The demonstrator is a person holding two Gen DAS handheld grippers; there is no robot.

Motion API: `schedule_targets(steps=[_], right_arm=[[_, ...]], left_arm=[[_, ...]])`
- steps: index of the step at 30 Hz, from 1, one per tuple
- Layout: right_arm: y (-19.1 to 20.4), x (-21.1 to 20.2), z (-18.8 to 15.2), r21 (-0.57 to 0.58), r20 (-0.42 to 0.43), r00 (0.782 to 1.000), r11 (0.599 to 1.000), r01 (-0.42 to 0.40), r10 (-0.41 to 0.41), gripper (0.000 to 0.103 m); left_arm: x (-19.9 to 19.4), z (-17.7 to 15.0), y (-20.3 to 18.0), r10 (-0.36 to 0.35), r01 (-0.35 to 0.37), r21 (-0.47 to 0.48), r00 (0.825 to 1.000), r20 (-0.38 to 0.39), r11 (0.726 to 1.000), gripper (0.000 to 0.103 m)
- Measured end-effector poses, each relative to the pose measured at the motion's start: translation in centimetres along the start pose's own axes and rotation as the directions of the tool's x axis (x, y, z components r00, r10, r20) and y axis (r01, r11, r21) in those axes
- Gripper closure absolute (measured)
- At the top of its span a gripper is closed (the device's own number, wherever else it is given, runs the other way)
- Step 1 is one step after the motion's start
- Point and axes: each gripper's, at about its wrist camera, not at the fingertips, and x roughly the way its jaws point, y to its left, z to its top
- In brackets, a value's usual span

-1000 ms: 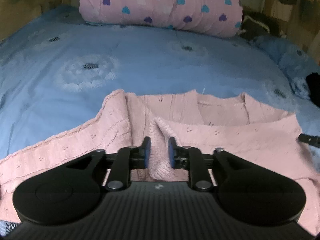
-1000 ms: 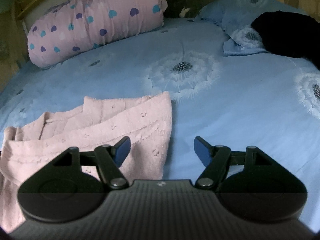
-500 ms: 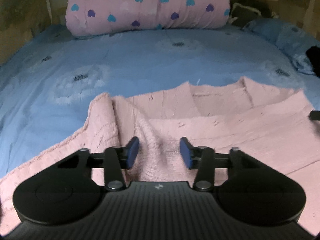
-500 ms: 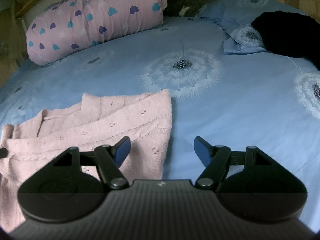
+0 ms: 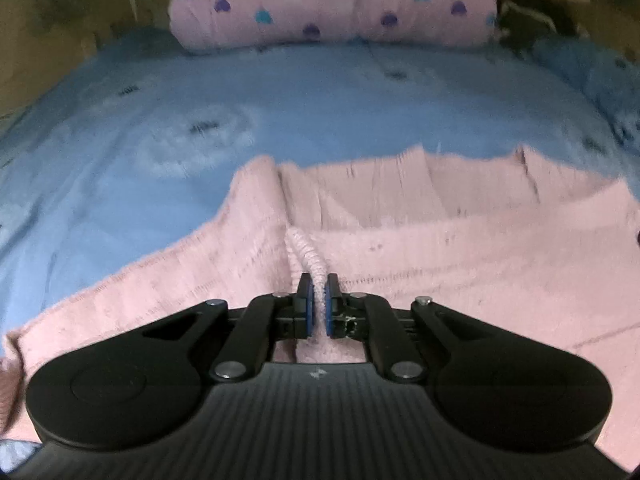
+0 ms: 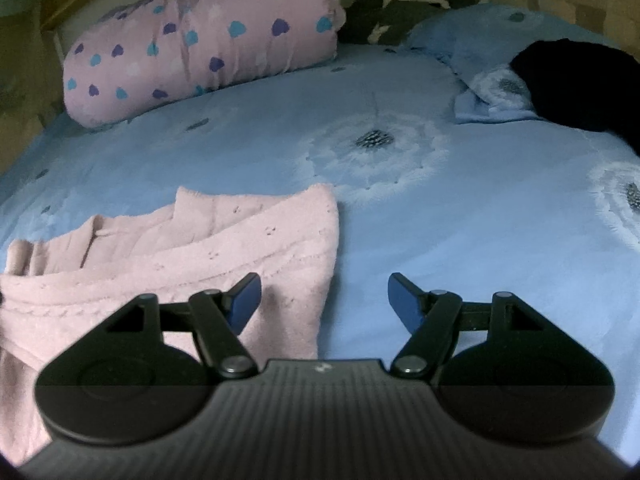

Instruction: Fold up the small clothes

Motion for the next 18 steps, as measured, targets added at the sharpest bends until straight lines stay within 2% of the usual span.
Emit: schedule_targets(steps=[5, 10, 12, 14, 16, 18], right_arm=[[0.4, 1.3, -0.5, -0.053, -0.044, 0.999, 0.998, 0.023, -0.026, 0.03], [0.3, 1.4, -0.5, -0.055, -0.041, 0.999, 0.998, 0.027, -0.029, 0.027], [0.4, 1.4, -0.5, -0.063, -0.033, 0.999, 0.998, 0.029, -0.031, 0.027], [0.5, 1.2, -0.5, -0.068, -0.024, 0.999, 0.997, 0.024, -0.026, 0.026], [0.7, 0.7, -0.4, -0.068, -0.013, 1.0, 0.998, 0.011, -0.012, 0.026], [0.7, 0.2, -0.3, -0.06, -0.001, 1.0, 0.998, -0.008, 0.008, 0.026]], left_arm=[[1.0, -0.2, -0.9, 0.036, -0.037, 0.05, 0.999, 0.011, 0.998, 0.096], [-0.3, -0.4, -0.4, 0.018, -0.02, 0.063, 0.999, 0.035, 0.998, 0.093], [-1.3, -0.4, 0.1, 0.007, -0.008, 0.039, 0.999, 0.033, 0.999, 0.087], [-2.3, -0.4, 0.8, 0.005, -0.005, 0.013, 1.0, 0.03, 1.0, 0.067], [-3.5, -0.5, 1.6, 0.022, -0.022, -0.008, 0.999, 0.043, 1.0, 0.053], [-4.8, -0.6, 2.4, 0.038, -0.037, -0.02, 0.998, 0.056, 0.999, 0.047]])
